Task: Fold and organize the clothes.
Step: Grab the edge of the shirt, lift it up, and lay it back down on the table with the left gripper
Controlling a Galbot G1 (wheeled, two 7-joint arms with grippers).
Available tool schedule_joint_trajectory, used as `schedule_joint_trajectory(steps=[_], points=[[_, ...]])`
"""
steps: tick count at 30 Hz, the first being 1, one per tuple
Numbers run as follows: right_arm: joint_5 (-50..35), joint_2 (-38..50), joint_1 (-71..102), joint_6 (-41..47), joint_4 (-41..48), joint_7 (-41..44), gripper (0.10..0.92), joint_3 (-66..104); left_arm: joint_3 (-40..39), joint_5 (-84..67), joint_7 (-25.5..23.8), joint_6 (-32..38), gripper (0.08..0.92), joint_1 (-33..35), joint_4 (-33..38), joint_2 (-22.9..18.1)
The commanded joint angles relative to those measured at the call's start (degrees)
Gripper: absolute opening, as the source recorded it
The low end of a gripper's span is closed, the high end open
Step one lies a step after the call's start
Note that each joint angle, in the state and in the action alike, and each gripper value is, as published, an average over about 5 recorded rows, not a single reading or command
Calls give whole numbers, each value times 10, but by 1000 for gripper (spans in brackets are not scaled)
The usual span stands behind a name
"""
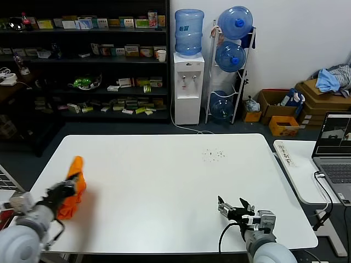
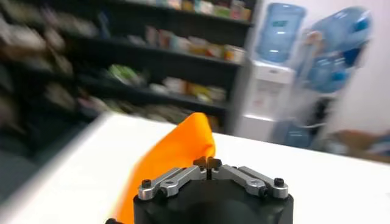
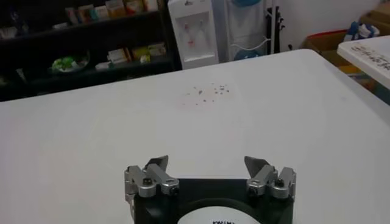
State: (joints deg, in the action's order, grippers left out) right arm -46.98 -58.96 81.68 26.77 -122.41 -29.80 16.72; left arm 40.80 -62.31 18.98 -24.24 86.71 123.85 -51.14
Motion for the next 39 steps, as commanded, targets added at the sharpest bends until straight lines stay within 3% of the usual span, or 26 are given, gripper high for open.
schedule_joint_trajectory(steps=[1,10,19,29,36,39], points=[[-3,-5,-3,3,14,-9,823,10,-350,-210,153,30,100,-162,38,-116],[0,-18,10,3,24,-11,823,23,-387,-110,126,53,100,-207,-82,-179],[0,-20,14,3,23,-11,823,24,-380,-29,104,67,100,-232,-137,-220],[-1,-18,8,0,23,-7,823,18,-364,-15,97,72,100,-231,-140,-224],[0,-13,10,-3,19,-4,823,23,-365,-30,81,56,100,-208,-104,-203],[5,-12,10,-9,20,4,823,24,-365,-39,74,50,136,-201,-86,-192]])
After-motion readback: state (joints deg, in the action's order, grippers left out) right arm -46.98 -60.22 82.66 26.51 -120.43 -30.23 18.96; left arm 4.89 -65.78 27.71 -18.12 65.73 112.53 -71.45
